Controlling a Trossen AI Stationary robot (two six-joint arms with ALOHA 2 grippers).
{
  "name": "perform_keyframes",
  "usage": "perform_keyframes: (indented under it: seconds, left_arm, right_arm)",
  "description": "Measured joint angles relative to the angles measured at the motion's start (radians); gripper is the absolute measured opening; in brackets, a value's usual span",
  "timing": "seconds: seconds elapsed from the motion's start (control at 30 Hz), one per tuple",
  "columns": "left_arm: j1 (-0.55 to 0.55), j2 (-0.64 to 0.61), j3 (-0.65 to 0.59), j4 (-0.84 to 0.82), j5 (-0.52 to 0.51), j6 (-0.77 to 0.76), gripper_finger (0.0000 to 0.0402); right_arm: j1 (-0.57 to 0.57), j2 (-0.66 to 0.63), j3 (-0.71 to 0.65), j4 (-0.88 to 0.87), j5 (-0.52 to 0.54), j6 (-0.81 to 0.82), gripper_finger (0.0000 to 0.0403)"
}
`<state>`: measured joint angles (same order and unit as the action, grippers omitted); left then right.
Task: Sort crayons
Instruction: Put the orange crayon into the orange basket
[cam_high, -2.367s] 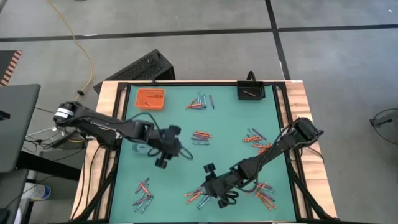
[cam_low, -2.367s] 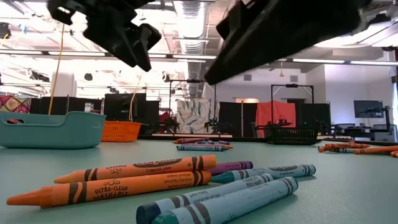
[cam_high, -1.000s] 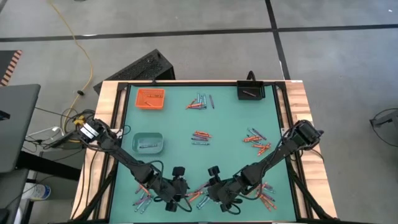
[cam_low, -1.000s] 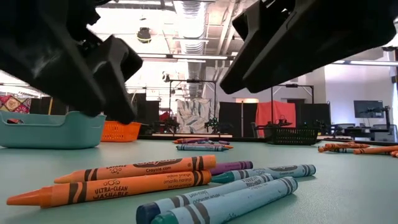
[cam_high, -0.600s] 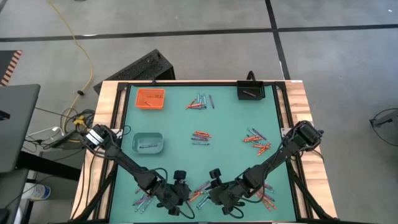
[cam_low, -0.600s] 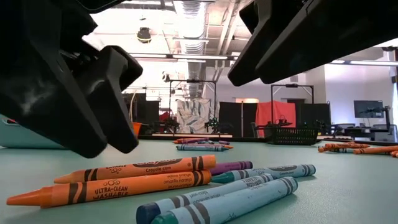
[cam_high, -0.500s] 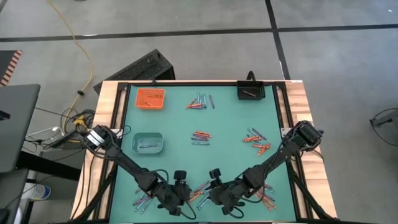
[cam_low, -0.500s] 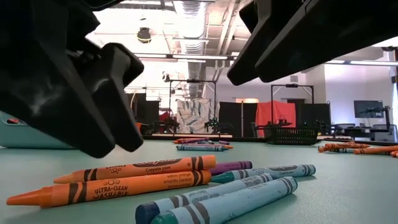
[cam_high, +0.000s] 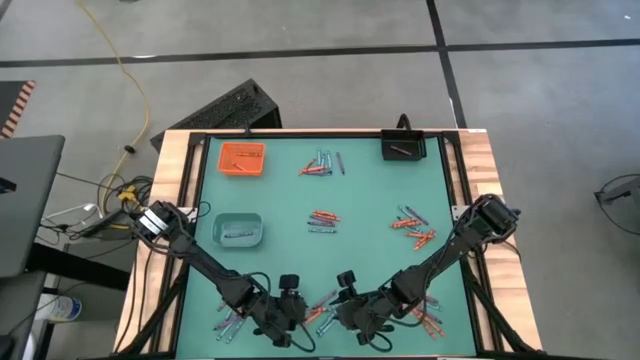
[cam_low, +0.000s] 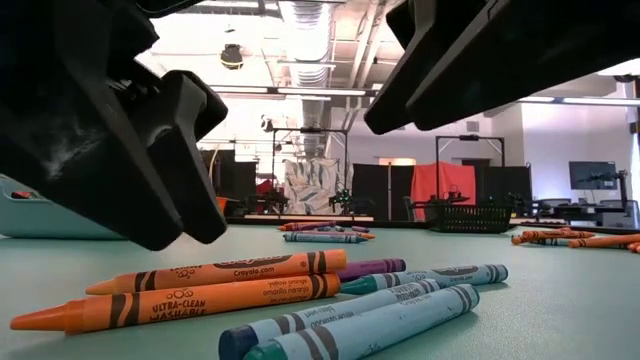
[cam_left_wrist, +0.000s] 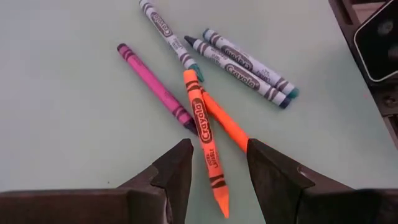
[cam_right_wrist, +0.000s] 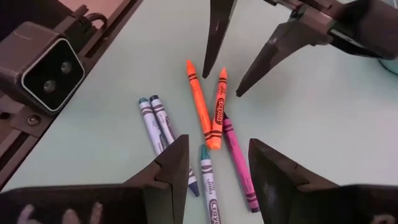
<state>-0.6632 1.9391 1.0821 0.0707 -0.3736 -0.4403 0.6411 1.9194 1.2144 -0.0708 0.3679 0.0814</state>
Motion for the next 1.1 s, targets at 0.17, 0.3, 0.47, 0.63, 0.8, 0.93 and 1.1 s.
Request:
perform_keyframes:
  seconds: [0.17, 0.3, 0.47, 0.63, 0.8, 0.93, 1.1]
  left_arm:
    - [-0.001, 0.054, 0.002, 0.029, 0.003, -0.025, 0.0144]
    - [-0.004, 0.071, 0.015, 0.029, -0.041, -0.044, 0.0138]
    - [0.001, 0.07, 0.015, 0.019, -0.062, -0.043, 0.0086]
    - [0.002, 0.069, 0.014, -0.009, -0.069, -0.007, 0.0012]
    - [0.003, 0.052, 0.014, -0.017, -0.068, 0.038, 0.0004]
    - [0.003, -0.003, 0.011, -0.073, -0.097, 0.074, 0.0002]
    - [0.003, -0.113, 0.012, -0.2, -0.185, 0.108, 0.0001]
  right_arm:
    - [0.001, 0.0, 0.0, 0.001, 0.002, 0.005, 0.0157]
    - [0.002, 0.0, 0.0, 0.0, 0.002, 0.02, 0.0157]
    - [0.013, 0.0, 0.0, 0.001, 0.002, 0.024, 0.0157]
    - [0.014, 0.0, 0.0, 0.0, 0.001, 0.024, 0.0157]
    - [0.013, 0.0, 0.0, -0.003, 0.02, 0.024, 0.0157]
    - [0.014, 0.0, 0.0, -0.005, 0.023, 0.024, 0.0157]
    - [0.014, 0.0, 0.0, -0.007, 0.024, 0.024, 0.0157]
